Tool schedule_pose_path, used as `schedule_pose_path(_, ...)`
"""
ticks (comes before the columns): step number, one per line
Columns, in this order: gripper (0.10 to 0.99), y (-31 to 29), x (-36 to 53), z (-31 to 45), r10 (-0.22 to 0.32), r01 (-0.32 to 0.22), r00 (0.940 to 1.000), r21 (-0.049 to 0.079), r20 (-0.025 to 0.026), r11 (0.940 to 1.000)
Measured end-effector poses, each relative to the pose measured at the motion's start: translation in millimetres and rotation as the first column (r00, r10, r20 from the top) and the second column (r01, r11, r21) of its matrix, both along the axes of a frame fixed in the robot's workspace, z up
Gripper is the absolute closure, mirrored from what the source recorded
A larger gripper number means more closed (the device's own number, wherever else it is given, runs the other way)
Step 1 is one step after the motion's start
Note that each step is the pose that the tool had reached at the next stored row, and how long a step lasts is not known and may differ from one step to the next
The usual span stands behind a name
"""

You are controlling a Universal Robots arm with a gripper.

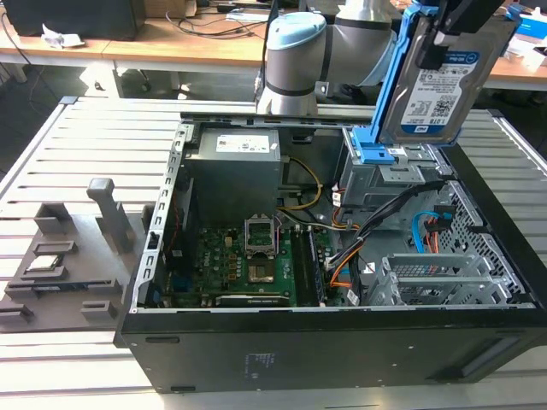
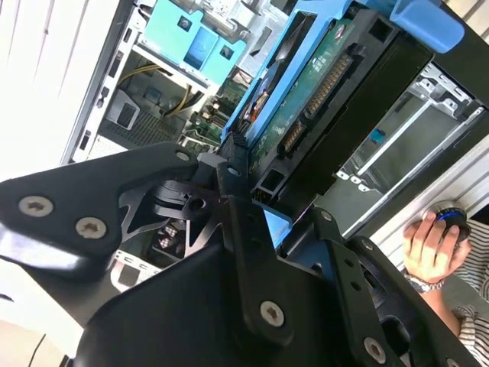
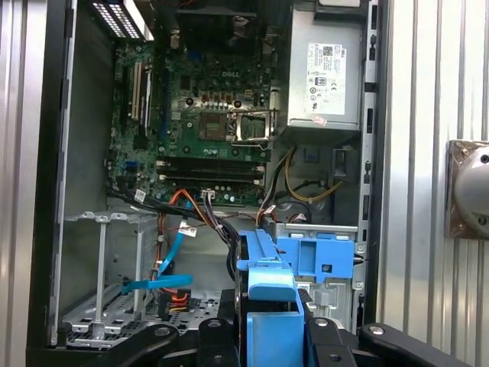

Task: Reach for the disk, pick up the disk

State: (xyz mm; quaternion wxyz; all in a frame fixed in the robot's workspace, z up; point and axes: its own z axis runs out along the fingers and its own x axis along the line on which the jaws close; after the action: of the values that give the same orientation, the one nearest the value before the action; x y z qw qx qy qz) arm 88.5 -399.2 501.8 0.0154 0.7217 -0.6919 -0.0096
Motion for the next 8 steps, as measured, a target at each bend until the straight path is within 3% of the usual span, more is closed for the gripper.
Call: schedule_pose_path(8,0.718,-10.6,0.0,0.0,0.0,0.0,1.0,0.0,0.0,1.0)
